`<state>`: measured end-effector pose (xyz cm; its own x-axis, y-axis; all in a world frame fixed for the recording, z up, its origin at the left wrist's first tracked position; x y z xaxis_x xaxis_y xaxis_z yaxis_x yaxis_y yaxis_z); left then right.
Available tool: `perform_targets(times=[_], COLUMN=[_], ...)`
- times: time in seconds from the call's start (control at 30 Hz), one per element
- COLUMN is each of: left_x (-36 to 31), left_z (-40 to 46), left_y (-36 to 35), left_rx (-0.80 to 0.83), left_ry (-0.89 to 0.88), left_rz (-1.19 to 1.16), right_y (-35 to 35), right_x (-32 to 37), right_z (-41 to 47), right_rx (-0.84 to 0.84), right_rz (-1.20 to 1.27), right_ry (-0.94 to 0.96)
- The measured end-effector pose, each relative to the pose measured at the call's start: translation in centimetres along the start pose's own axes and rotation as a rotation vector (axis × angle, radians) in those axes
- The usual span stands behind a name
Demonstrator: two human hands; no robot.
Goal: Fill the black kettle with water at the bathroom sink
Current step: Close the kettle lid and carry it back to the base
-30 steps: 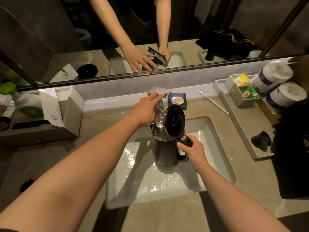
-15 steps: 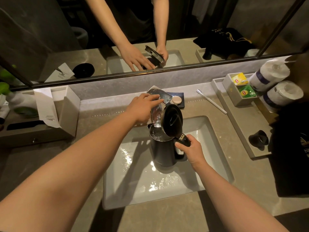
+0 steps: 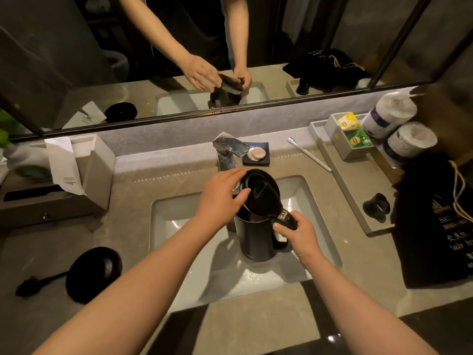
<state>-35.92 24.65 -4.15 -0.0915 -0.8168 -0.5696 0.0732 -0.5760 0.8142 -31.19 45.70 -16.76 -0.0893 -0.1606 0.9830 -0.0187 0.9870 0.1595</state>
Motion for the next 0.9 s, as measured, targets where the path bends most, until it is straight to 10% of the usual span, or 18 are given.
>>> perform_targets(times=[0.67, 0.9], left_x=[-2.8, -2.1], left_z=[-4.7, -6.5], left_y=[-1.6, 1.7], left_rx=[0.198, -0.075], left_ry=[0.329, 0.513], left_rz=[-0.372, -0.755], right_y=[6.5, 4.7], right_x=[7.3, 10.7], right_z=[-3.2, -2.8], right_rx=[-0.031, 0.069], right_rz=[0.082, 0.105], right_ry=[0.163, 0.260])
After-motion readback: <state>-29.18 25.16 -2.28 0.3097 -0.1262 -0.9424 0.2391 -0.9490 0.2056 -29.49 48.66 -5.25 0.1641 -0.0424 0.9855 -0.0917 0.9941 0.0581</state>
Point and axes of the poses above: each hand's wrist, its own z-axis towards the middle knuckle, its own y-axis out of the back of the hand, x = y × z, the point moved 9 cm from there along z, towards the middle knuckle, and after that the axes turned 9 degrees about y, right-handed, at the moved point
